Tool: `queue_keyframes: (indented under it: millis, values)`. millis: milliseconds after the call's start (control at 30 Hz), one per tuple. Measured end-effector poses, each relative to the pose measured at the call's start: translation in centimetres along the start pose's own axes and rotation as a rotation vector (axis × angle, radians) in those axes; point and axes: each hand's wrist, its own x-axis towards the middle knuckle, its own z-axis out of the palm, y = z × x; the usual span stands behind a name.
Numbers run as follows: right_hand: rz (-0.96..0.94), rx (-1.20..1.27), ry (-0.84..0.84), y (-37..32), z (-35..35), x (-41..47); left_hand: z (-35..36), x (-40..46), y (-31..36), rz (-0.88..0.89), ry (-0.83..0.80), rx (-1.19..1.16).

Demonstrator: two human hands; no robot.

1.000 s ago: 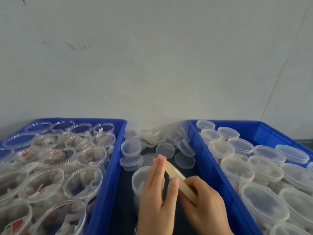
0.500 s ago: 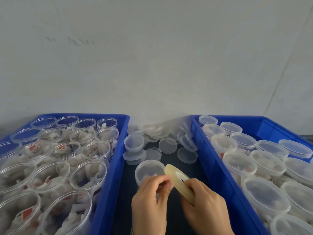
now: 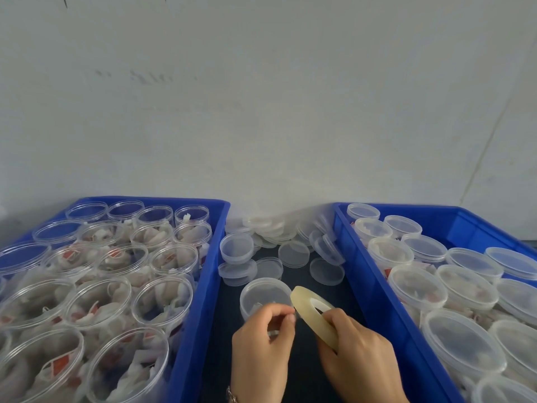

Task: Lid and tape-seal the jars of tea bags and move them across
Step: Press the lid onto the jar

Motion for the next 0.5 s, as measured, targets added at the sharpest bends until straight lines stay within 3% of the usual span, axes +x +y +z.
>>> queue_keyframes:
  millis: [233, 500]
  values:
    - [0.003, -0.058, -0.022, 0.7, 1.1, 1.8, -0.6, 0.5, 0.6, -0.060, -0.179, 0.124]
    - [0.129, -0.085, -0.026, 2.7, 2.1, 4.1, -0.2, -1.9, 1.9, 0.056, -0.462, 0.272]
